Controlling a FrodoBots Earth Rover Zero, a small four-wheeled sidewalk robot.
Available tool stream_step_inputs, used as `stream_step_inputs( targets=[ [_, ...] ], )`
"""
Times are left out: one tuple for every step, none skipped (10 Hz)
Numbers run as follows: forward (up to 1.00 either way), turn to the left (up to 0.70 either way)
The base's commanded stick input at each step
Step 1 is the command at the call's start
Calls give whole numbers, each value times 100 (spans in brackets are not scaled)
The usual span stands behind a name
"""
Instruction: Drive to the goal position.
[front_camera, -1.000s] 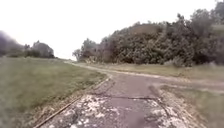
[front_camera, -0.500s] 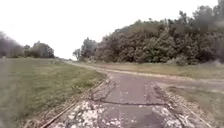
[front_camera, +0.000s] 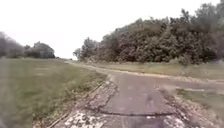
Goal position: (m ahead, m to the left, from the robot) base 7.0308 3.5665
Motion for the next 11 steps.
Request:
stream_step_inputs(
  targets=[
    [70,-29],
    [70,-29],
    [70,-13],
    [70,0],
    [70,0],
    [70,0],
    [70,0],
    [70,0],
    [70,0],
    [70,0],
    [70,0]
  ],
)
